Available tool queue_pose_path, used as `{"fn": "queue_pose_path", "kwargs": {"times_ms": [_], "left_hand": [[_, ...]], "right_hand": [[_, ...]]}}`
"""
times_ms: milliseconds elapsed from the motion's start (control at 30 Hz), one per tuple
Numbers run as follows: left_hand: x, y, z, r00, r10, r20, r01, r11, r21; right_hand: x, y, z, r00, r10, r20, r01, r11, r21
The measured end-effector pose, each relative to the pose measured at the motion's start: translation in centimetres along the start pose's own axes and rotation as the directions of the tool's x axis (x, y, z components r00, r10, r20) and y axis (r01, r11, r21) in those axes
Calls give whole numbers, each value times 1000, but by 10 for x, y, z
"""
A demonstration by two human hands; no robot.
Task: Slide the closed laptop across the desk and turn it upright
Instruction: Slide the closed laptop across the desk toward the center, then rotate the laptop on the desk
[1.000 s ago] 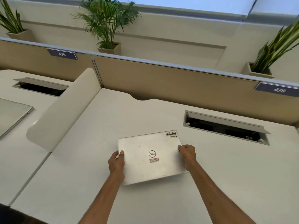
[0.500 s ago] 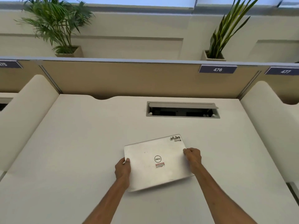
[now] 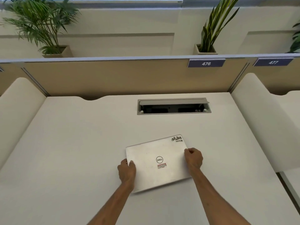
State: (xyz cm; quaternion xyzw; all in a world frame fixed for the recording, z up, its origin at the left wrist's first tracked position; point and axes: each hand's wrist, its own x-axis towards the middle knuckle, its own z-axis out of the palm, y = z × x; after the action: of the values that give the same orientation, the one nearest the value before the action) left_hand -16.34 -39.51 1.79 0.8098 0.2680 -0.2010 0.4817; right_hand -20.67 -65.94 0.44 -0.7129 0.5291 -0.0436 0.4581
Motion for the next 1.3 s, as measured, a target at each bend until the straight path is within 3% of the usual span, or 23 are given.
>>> {"fn": "queue_pose_path", "kwargs": {"times_ms": [200, 633, 767, 933, 1033, 1133, 1300], "left_hand": [[2, 1, 3, 999, 25, 30, -27, 997, 71], [6, -7, 0, 997, 17, 71, -33, 973, 227], [14, 0, -5, 973, 201, 114, -230, 892, 389], [27, 26, 4, 846, 427, 318, -533, 675, 510], [32, 51, 19, 745, 463, 479, -667, 511, 543], [34, 72, 40, 663, 442, 604, -748, 392, 535], [37, 86, 64, 636, 341, 692, -771, 318, 552]], "right_hand": [[-5, 4, 5, 994, 18, -107, -16, 1000, 13], [-23, 11, 15, 994, -32, -107, 19, 993, -115], [-52, 14, 31, 977, -7, -211, 8, 1000, 3], [-107, 25, 53, 951, -35, -309, 67, 994, 91], [-139, 42, 65, 949, 243, -201, -171, 933, 317], [-152, 38, 72, 833, 554, 12, -475, 703, 530], [-150, 12, 71, 696, 689, 201, -667, 518, 535]]}}
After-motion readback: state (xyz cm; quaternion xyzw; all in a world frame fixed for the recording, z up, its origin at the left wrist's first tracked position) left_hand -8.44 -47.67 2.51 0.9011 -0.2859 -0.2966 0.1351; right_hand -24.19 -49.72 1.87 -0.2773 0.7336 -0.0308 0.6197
